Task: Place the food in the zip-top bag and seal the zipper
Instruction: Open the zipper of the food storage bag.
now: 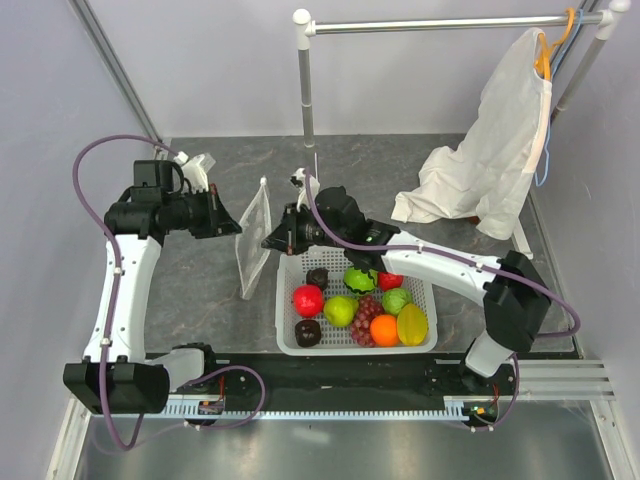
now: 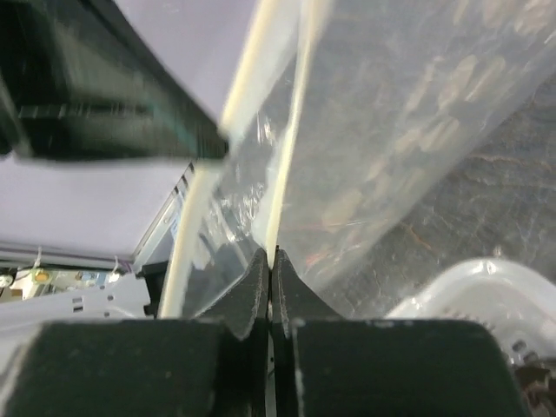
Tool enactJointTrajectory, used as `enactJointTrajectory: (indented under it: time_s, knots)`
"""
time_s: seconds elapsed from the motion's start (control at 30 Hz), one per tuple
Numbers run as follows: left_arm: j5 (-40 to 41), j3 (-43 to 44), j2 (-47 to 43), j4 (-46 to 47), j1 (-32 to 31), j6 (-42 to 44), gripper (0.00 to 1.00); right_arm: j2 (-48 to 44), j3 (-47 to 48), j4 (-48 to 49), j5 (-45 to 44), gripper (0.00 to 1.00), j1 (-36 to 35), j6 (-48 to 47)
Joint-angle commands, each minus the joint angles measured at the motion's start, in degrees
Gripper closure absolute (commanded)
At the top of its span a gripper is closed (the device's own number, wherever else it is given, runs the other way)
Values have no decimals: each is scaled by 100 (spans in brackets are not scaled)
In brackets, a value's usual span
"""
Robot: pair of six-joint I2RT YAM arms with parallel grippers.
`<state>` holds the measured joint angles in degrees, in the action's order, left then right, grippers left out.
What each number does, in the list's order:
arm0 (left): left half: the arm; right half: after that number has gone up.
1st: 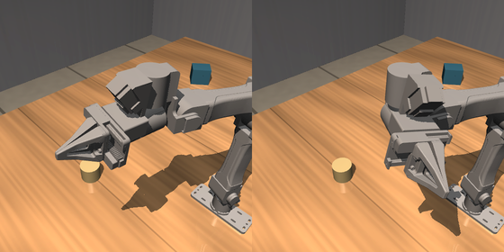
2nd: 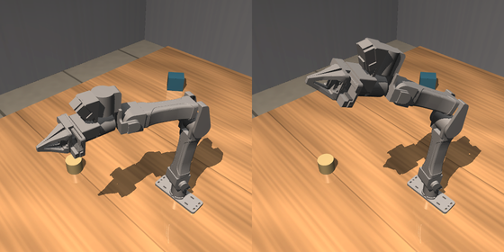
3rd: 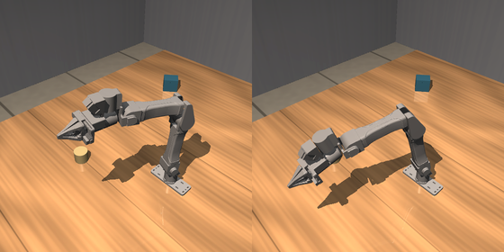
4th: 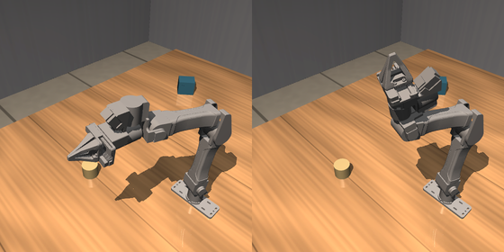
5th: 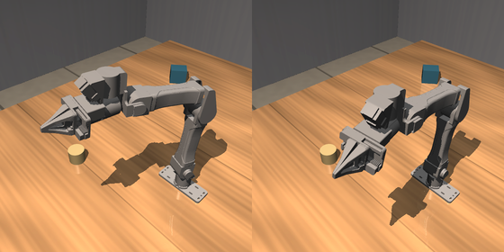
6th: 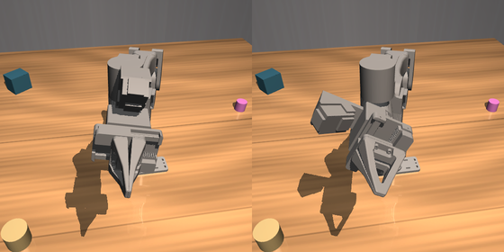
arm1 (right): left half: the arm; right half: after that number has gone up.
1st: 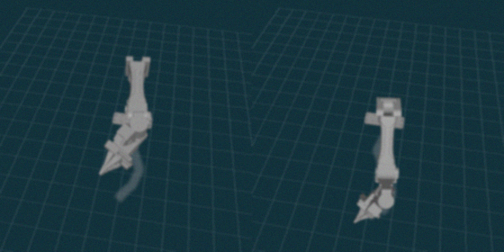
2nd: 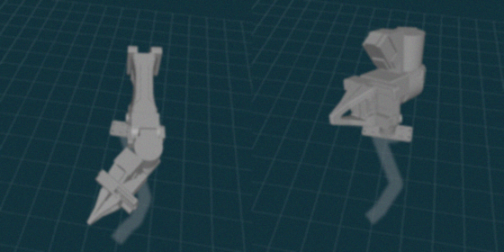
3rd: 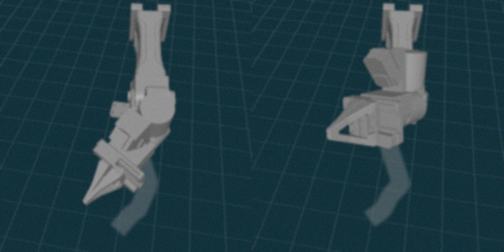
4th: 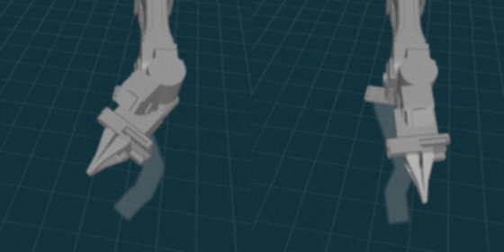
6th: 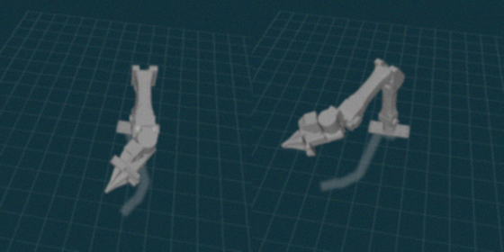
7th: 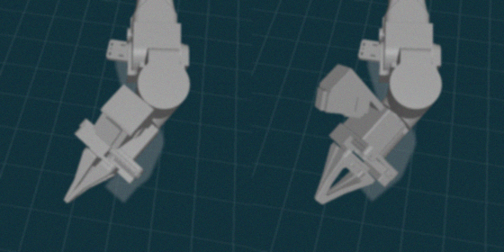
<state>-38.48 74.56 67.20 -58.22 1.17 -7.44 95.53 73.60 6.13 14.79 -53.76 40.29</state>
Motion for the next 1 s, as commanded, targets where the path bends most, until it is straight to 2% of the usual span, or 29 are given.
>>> enactJointTrajectory:
  time_s: [0.0, 0.07, 0.1, 0.2, 0.23, 0.33, 0.37, 0.63, 0.77, 0.97]
  knots:
    - [2378, 628, -6, -699, 24, 1083, 98, -735, -363, -295, 366, 100, 163, -65]
    - [2756, 595, 22, -884, 32, 1533, 98, -903, -574, -384, 594, 100, 208, -83]
    - [2715, 472, -31, -902, 24, 1683, 94, -1000, -610, -393, 674, 100, 208, -92]
    - [2268, 200, -207, -920, 6, 1913, 83, -966, -637, -262, 850, 100, 208, 74]
    - [1813, 164, -199, -972, -3, 1974, 79, -922, -628, -201, 859, 100, 190, 145]
    - [1301, 50, -155, -902, -3, 2027, 57, -773, -505, -25, 850, 100, 94, 172]
    - [1212, 58, -128, -893, -11, 2019, 46, -703, -418, 11, 859, 100, 59, 198]
    - [1036, 85, 214, -762, -11, 1782, 41, -702, -338, 72, 903, 100, -3, 189]
    - [404, -3, 232, -770, -12, 1834, 34, -720, -417, 143, 895, 100, -3, 207]
    - [-221, -74, 285, -805, -46, 1904, 37, -623, -373, 292, 903, 100, -12, 286]
